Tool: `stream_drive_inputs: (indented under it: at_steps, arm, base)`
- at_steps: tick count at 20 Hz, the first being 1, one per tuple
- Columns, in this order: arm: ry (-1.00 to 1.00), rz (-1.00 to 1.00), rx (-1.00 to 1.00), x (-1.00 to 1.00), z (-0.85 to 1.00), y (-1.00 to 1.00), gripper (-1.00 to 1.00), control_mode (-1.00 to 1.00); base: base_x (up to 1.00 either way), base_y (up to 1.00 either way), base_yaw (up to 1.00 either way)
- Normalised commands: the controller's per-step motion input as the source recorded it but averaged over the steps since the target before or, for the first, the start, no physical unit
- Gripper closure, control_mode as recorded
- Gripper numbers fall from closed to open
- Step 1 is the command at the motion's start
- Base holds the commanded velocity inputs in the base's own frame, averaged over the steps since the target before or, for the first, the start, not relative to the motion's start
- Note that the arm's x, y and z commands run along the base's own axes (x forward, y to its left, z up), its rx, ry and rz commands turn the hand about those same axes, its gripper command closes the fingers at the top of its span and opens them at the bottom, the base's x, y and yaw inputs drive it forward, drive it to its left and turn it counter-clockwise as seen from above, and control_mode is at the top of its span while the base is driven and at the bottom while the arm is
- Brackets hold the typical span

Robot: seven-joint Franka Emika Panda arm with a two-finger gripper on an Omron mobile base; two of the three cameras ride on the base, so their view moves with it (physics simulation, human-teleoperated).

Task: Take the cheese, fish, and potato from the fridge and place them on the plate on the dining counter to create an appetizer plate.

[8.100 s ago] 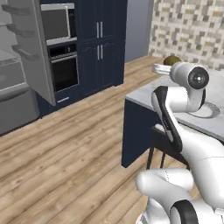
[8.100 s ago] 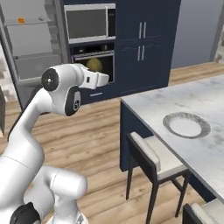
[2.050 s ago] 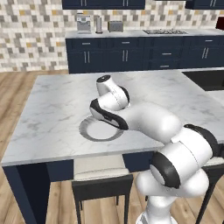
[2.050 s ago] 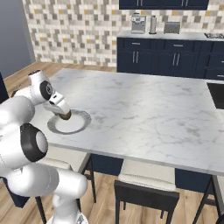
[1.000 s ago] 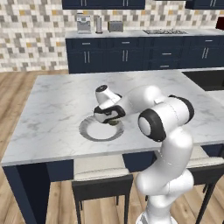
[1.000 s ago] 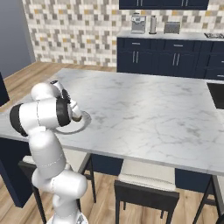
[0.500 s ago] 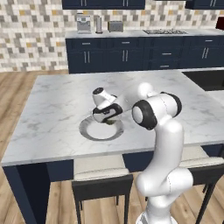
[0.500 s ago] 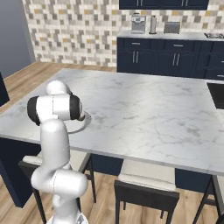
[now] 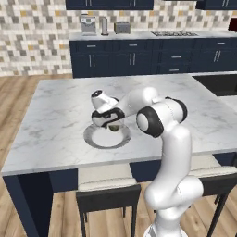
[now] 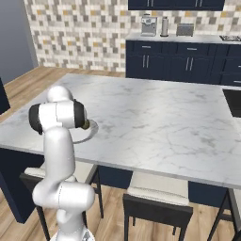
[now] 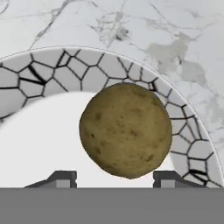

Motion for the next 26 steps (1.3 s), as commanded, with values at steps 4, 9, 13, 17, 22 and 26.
stream_drive_inputs:
  at_steps: [4,9,13,17,22,26]
  arm:
    - [0.00,-0.06,0.00,-0.59,0.22,-0.20,-1.00,-1.00]
    - [-0.04,-0.08,0.00,-0.77,0.31,-0.59,-1.00,-1.00]
    - [-0.12,-0.02,0.02,-0.66,0.43,-0.85,-1.00,-1.00]
    - [-0.18,0.03,0.05,-0.93,0.47,-0.56,-1.00,-1.00]
    - [-0.29,0.19,0.07,-0.98,0.62,-0.54,-1.00,-1.00]
    - [-0.34,0.30,0.21,-1.00,0.81,-0.94,-1.00,-1.00]
  base:
    - [0.00,0.00,0.00]
    - [0.00,0.00,0.00]
    - [0.00,0.00,0.00]
    - [0.00,0.00,0.00]
    - [0.00,0.00,0.00]
    - [0.00,0.00,0.00]
